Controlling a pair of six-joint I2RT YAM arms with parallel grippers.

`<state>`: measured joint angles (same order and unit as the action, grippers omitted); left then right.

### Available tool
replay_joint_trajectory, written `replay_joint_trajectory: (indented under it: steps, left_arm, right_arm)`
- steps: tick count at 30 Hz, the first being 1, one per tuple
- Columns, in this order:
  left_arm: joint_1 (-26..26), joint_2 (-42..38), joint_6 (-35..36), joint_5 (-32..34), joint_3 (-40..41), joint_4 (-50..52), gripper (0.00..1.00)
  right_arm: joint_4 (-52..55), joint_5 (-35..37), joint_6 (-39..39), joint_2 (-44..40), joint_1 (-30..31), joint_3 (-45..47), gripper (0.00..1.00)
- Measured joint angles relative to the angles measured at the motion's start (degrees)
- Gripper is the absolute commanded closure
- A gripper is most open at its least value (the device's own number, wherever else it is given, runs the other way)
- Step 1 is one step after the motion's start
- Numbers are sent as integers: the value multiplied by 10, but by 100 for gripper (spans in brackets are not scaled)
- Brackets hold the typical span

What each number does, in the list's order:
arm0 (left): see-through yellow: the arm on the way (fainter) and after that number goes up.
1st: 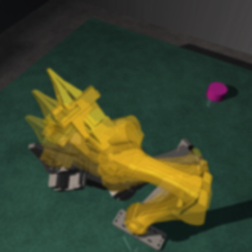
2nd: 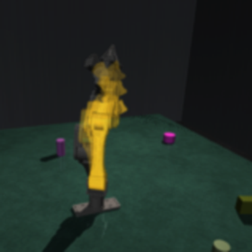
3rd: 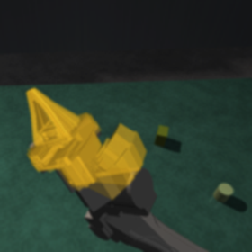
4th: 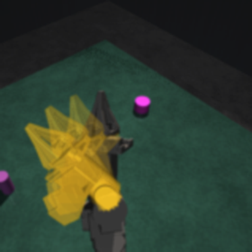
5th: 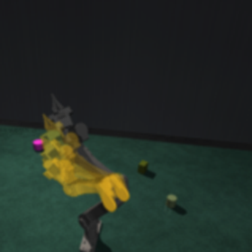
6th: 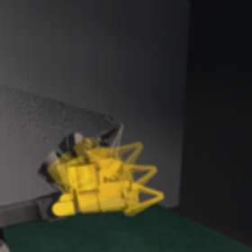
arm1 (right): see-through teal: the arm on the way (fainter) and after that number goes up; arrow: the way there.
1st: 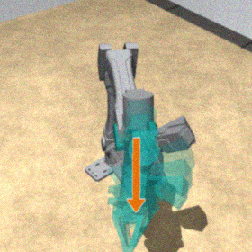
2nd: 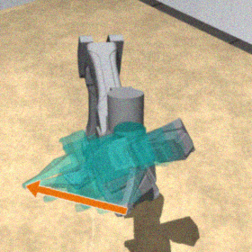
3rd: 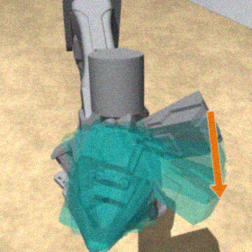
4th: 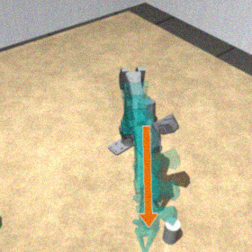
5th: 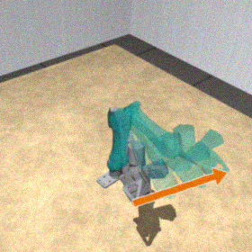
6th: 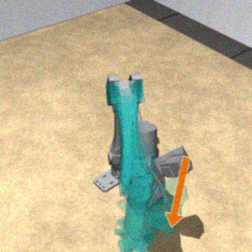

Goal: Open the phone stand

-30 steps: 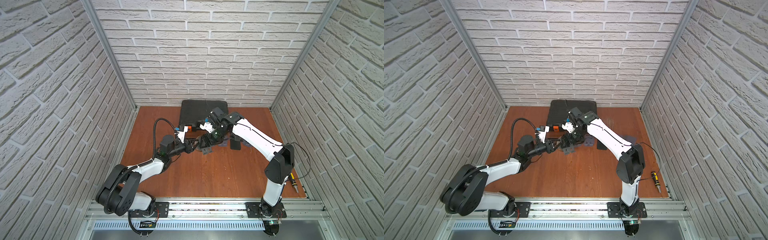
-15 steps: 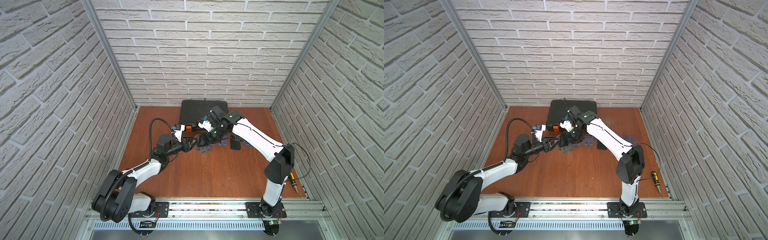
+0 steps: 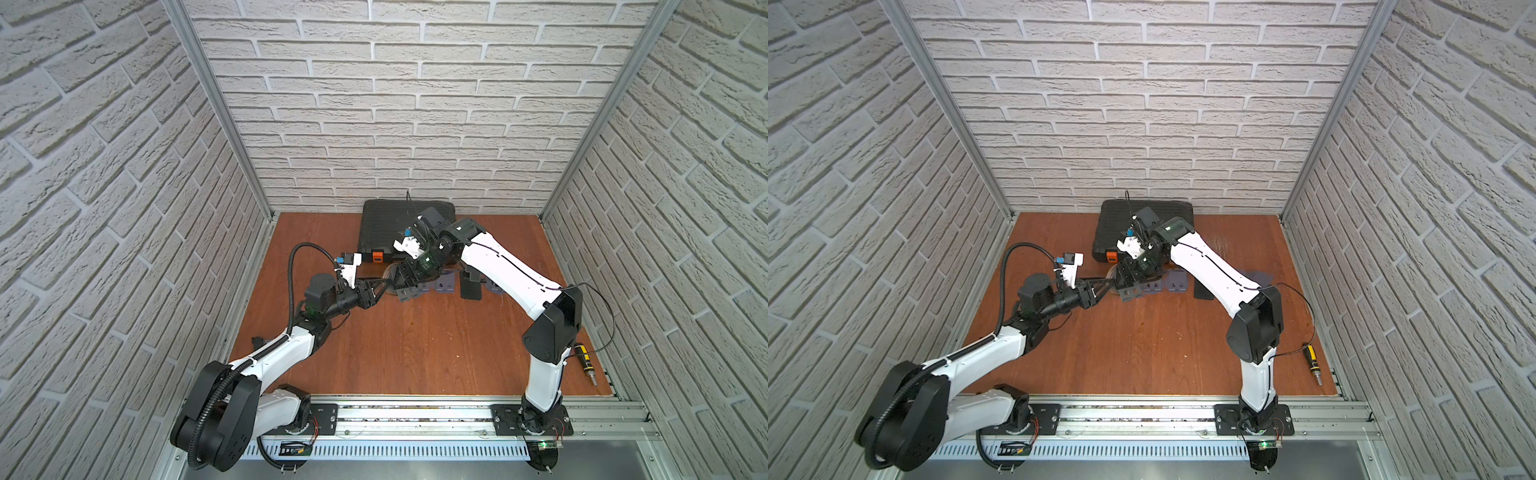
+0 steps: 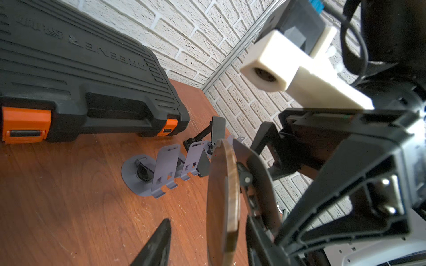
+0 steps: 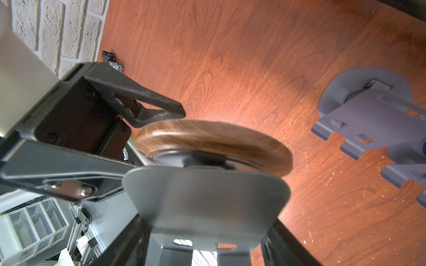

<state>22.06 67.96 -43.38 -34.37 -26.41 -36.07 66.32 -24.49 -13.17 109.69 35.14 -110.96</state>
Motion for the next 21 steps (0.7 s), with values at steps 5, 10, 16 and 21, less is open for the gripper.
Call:
replay_joint_trajectory:
  steps: [5, 10, 16, 21]
  left_arm:
    - [2, 1, -3, 0, 5, 0, 47]
    - [10, 27, -9, 0, 5, -27, 48]
    - [25, 64, -20, -2, 2, -63, 49]
    - [33, 85, -28, -4, -6, -85, 49]
  right_arm:
    - [2, -2, 0, 1, 0, -6, 94]
    - [2, -2, 0, 3, 0, -7, 94]
    - [9, 11, -2, 5, -1, -7, 94]
    - [9, 2, -2, 5, 3, -7, 94]
